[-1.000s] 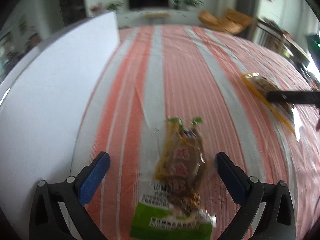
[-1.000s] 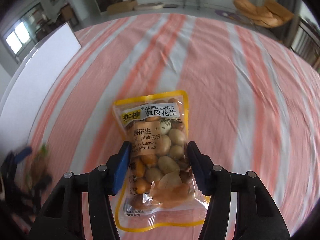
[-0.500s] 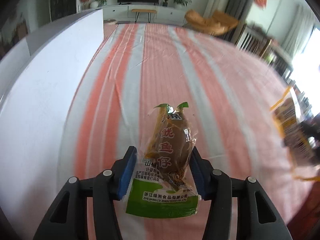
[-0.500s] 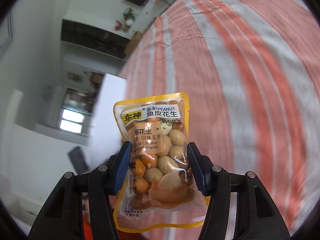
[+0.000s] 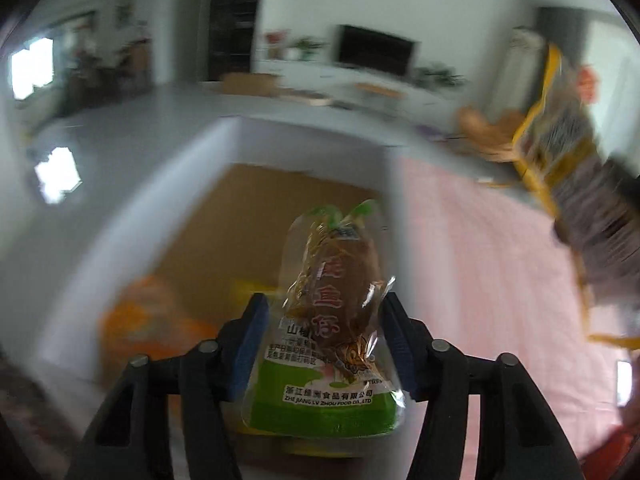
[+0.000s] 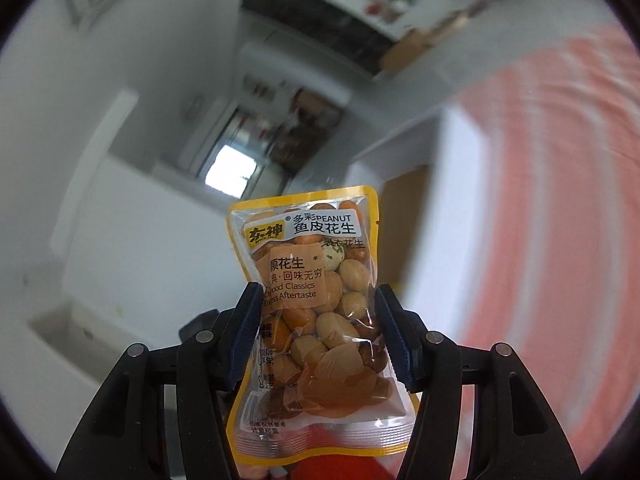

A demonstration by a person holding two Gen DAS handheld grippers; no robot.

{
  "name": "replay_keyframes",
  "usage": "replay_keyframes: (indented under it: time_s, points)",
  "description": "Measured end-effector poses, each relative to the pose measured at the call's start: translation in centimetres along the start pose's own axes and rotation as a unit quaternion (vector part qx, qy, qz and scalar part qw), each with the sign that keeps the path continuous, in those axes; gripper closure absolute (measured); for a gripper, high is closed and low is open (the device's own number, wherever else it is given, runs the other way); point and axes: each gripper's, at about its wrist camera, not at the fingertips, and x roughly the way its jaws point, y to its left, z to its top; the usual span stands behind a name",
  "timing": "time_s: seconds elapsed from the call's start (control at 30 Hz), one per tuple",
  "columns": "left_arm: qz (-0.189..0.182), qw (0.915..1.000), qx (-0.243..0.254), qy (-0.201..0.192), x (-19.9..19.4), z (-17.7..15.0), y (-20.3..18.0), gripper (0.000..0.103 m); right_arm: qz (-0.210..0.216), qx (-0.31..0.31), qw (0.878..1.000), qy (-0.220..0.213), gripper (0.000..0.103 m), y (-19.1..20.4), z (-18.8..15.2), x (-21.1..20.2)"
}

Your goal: Organize snacks

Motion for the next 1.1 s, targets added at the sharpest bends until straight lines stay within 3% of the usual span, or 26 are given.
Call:
replay_keyframes:
  time_s: [0.1,0.17,0.2,0.27,0.3,0.4,0.47,0.6,0.73,0.8,0.9,1.1]
  points:
    - [0.054,0.9981,-0.025,0.013,0.7,-0.8,4.2,0.035,-0.012,-0.040,0.999,0.034,0.042,2.5,0.1,7.7]
    - [0.068,0.9965,-0.046,0.014,0.5,-1.7,6.2,0.017,-0.020,-0.056,0.996,0.065,0.037,3.3,-0.5,12.7]
    - [0.076,0.9956,-0.055,0.006,0.1,-2.2,7.0,0.015,-0.028,-0.064,0.995,0.078,0.036,3.5,-0.8,14.4]
    - [0.094,0.9939,-0.059,-0.001,-0.5,-3.3,7.9,0.012,-0.049,-0.079,0.991,0.094,0.022,3.6,-1.2,17.3]
    - [0.134,0.9894,-0.056,-0.005,-0.8,-3.7,8.1,0.011,-0.057,-0.083,0.991,0.093,0.022,3.6,-1.6,18.0]
    - [0.128,0.9907,-0.043,-0.019,-1.7,-4.7,8.5,0.008,-0.074,-0.095,0.989,0.084,0.019,4.1,-2.3,17.3]
    - [0.124,0.9910,-0.039,-0.032,-2.3,-4.9,8.0,0.007,-0.107,-0.125,0.984,0.075,0.013,4.8,-3.2,15.6]
    - [0.142,0.9877,-0.032,-0.056,-4.8,-4.4,7.2,0.004,-0.177,-0.217,0.958,0.060,0.006,7.5,-4.1,13.7]
    - [0.174,0.9783,-0.078,-0.082,-6.4,-3.7,7.0,0.000,-0.227,-0.275,0.933,0.047,0.003,9.3,-4.7,12.5]
    - [0.182,0.9773,-0.087,-0.066,-6.5,-3.6,7.2,0.000,-0.264,-0.291,0.918,0.046,0.002,9.8,-5.1,12.1]
    - [0.185,0.9810,-0.056,-0.019,-5.1,-3.1,6.7,0.000,-0.298,-0.303,0.904,0.048,0.001,9.9,-5.8,11.2]
    - [0.211,0.9768,-0.031,-0.022,-4.4,-3.4,6.1,0.000,-0.336,-0.302,0.889,0.076,0.001,9.2,-6.3,11.1]
